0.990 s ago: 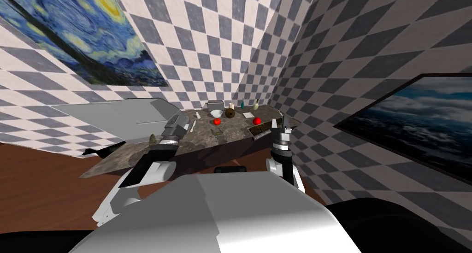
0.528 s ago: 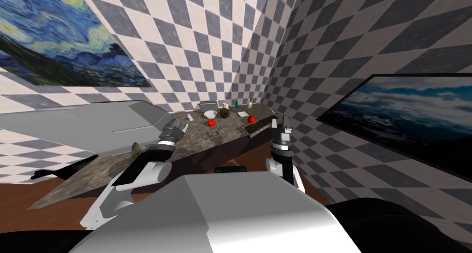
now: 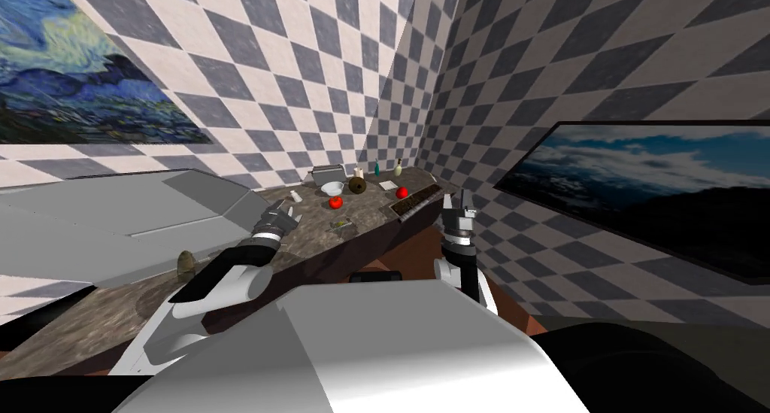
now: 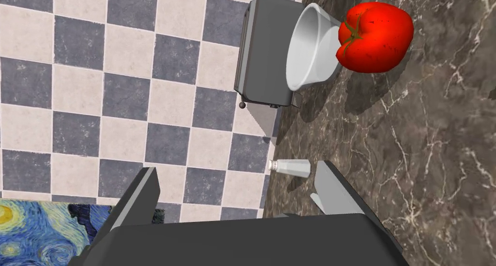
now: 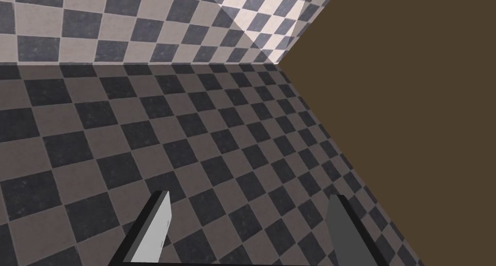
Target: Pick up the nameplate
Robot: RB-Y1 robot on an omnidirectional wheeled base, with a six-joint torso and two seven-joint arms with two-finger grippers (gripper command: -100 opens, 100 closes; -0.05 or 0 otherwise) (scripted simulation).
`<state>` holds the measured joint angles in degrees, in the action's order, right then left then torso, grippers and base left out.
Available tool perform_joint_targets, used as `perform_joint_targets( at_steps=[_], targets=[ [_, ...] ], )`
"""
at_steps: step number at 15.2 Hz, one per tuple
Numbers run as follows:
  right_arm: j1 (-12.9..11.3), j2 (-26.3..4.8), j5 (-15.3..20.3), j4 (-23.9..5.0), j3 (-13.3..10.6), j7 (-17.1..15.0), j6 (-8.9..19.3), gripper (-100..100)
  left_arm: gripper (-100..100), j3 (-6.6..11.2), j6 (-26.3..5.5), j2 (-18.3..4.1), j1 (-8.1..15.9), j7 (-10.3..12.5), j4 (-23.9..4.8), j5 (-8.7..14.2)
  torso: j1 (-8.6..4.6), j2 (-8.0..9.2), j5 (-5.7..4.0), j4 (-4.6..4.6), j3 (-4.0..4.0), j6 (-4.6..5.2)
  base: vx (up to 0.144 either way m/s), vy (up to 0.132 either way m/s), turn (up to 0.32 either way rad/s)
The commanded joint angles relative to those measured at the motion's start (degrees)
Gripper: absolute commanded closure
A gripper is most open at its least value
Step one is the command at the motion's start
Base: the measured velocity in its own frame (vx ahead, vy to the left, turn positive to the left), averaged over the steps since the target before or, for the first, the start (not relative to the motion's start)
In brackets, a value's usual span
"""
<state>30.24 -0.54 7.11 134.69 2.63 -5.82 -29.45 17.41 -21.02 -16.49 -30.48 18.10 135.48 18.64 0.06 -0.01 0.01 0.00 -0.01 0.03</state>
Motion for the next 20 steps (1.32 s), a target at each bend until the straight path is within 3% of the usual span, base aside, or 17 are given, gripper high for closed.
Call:
perform_joint_targets(
  at_steps=[1,3,4,6,7,9,10,12,13,15,16,18,19,20],
  targets=[
    [0.0,0.0,0.0,0.0,0.0,0.0,0.0,0,-100,0.89,-2.86,0.29,0.23,1.28,-0.11,0.57,0.0,0.0,0.0,0.0,0.0,0.0,-0.006,0.006,-0.282],
    [0.01,0.0,0.0,0.0,0.0,0.0,0.0,0,-100,0.89,-3.86,0.29,0.23,1.28,-0.11,0.57,0.0,0.0,0.0,0.0,0.0,-0.02,-0.004,0.008,-0.081],
    [0.01,0.0,0.0,0.0,0.01,0.0,0.0,0,-100,2.2,-5.77,0.57,0.05,2.95,-0.21,1.6,-0.01,-0.01,0.0,0.0,0.0,-0.04,-0.003,0.001,-0.197],
    [0.0,0.0,0.0,0.0,0.0,0.0,0.0,0,-100,2.2,-7.44,0.57,0.05,2.95,-0.21,1.6,-0.02,-0.01,-0.01,0.0,0.0,0.01,-0.005,0.006,-0.228],
    [0.01,0.0,0.0,0.0,0.0,0.0,0.0,0,-100,3.5,-9.09,0.89,-0.15,4.63,-0.32,2.63,-0.01,-0.01,0.0,0.0,0.0,-0.02,-0.005,0.003,-0.301],
    [0.0,0.0,0.0,0.0,0.0,0.0,0.0,0,-100,3.5,-11.02,0.89,-0.15,4.63,-0.32,2.63,-0.01,-0.01,0.0,0.0,0.0,0.0,-0.006,0.009,-0.178],
    [0.01,0.0,0.0,0.0,0.01,0.0,0.0,0,-100,4.78,-12.65,1.25,-0.36,6.31,-0.43,3.65,-0.01,0.0,0.0,0.0,0.0,-0.04,-0.006,0.001,-0.289],
    [0.0,0.0,0.0,0.0,0.0,0.0,0.0,0,-100,4.78,-14.58,1.25,-0.36,6.31,-0.43,3.65,-0.01,0.0,-0.01,0.0,0.0,0.0,-0.007,0.007,-0.191],
    [0.01,0.0,0.0,0.0,0.01,0.0,0.0,0,-100,6.05,-16.55,1.64,-0.58,7.99,-0.55,4.66,0.0,0.0,0.0,0.0,0.0,-0.04,-0.006,0.002,-0.259],
    [0.0,0.0,0.0,0.0,0.0,0.0,0.0,0,-100,6.05,-18.1,1.64,-0.58,7.99,-0.55,4.66,-0.01,0.01,-0.01,0.0,0.0,0.0,-0.006,0.007,-0.201],
    [0.01,0.0,0.0,0.0,0.01,0.0,0.0,0,-100,7.28,-19.81,2.06,-0.81,9.66,-0.68,5.65,0.0,0.0,0.0,0.0,0.0,-0.04,-0.006,0.002,-0.23],
    [0.0,0.0,0.0,0.0,0.0,0.0,0.0,0,-100,7.28,-21.57,2.06,-0.81,9.66,-0.68,5.65,-0.01,0.0,-0.01,0.0,0.0,-0.01,-0.005,0.006,-0.182],
    [0.01,0.0,0.0,0.0,0.01,0.0,0.0,0,-100,8.49,-23.03,2.49,-1.05,11.3,-0.81,6.62,0.0,0.0,0.0,0.0,0.0,-0.04,-0.004,0.002,-0.213],
    [0.0,0.0,0.0,0.0,0.0,0.0,0.0,0,-100,8.49,-23.93,2.49,-1.05,11.3,-0.81,6.62,-0.01,0.0,0.0,0.0,0.0,0.0,-0.005,0.005,-0.249]
  ],
)
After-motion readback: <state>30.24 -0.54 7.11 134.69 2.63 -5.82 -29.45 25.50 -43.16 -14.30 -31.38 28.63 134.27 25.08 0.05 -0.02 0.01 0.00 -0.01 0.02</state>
